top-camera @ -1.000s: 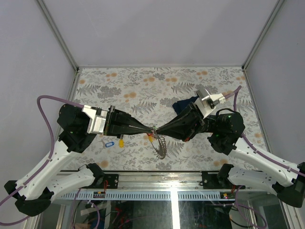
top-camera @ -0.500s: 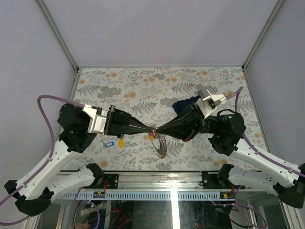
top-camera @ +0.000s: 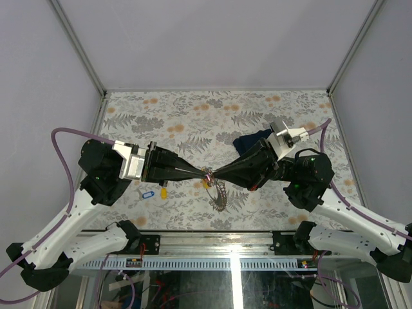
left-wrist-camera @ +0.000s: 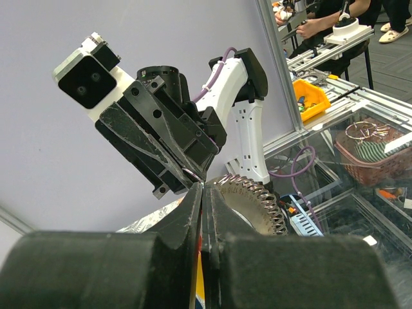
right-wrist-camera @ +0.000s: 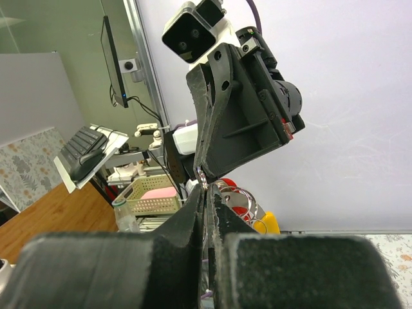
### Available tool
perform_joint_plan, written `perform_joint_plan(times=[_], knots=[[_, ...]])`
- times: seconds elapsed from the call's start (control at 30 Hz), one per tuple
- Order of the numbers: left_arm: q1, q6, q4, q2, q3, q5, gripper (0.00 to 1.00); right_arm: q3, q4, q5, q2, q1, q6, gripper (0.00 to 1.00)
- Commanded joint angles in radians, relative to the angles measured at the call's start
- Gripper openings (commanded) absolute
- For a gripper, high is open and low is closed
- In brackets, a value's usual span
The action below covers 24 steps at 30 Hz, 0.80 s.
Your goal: Put the keys on the keyring
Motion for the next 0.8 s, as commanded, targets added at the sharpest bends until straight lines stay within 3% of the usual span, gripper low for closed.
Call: perform_joint_plan(times=[0.0,0.77], knots=[[-0.014,0.01,0.043,-0.009,0.01,0.016,0.0,0.003,0.043,0.067,-0.024,0.001,-0.021,0.0],[-0.014,0.018,0.031,-0.012,0.01,0.011,0.0,-0.008,-0.002,0.122,-0.046,0.001,-0.036,0.0]])
